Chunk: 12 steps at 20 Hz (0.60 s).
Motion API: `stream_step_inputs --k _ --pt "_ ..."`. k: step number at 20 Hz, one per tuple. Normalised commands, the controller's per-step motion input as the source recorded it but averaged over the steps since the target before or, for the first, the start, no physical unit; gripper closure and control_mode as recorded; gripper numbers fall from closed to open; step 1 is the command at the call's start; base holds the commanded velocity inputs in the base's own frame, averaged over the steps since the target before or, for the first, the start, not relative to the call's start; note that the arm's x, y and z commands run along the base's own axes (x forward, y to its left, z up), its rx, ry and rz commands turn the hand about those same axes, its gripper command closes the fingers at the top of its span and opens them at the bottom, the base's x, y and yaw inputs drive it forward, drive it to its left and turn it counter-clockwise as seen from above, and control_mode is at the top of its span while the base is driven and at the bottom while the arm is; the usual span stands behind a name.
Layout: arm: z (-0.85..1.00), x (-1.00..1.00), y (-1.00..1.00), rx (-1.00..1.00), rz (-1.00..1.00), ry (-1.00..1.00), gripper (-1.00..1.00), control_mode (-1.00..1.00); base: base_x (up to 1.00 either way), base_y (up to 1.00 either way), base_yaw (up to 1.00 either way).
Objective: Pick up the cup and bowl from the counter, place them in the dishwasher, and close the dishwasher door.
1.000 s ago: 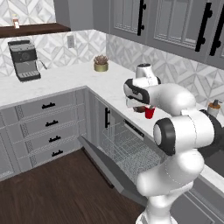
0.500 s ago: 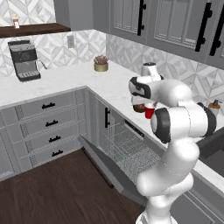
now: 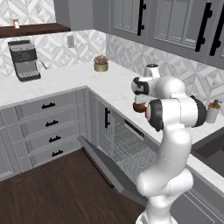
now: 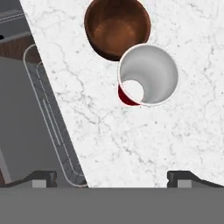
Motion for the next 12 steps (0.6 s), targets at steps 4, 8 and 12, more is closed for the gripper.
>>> stream_step_inputs --k 4,8,12 --pt "-0.24 0.57 -0.13 0.00 0.08 0.00 -1.00 -1.00 0.00 0.00 0.00" --pt "-0.23 0.47 -0.07 0.00 0.06 0.00 -1.00 -1.00 0.00 0.00 0.00" --pt "-0.27 0.50 -0.01 0.00 0.05 0.00 -1.00 -1.00 0.00 0.00 0.00"
